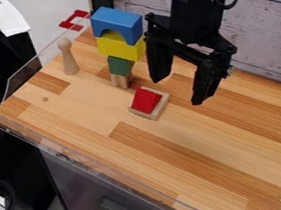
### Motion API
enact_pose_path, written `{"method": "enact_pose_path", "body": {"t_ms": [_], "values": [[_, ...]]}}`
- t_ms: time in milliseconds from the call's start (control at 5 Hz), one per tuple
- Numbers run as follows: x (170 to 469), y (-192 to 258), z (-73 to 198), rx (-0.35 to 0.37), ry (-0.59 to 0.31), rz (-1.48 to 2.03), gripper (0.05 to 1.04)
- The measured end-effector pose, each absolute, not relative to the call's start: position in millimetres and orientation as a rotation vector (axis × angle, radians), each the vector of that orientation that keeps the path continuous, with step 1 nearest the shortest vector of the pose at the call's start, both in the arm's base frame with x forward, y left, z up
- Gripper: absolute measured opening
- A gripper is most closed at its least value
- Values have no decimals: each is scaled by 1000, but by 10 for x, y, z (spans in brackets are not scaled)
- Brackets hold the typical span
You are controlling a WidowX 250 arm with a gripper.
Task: Put the blue arch in middle of the table
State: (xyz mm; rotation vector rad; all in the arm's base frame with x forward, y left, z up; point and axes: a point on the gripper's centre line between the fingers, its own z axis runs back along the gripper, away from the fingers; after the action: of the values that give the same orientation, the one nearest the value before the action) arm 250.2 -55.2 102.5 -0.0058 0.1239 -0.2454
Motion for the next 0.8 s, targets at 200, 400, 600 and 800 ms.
{"method": "enact_pose_path", "body": {"t_ms": [200, 400, 600, 800], "values": [[2473, -538, 960, -4, 150, -240, 1000], [2558, -158, 1161, -2, 51, -85, 1000], [2717, 71, 1410, -23, -12, -3, 1000], [2853, 268, 1671, -67, -71, 127, 1000]]}}
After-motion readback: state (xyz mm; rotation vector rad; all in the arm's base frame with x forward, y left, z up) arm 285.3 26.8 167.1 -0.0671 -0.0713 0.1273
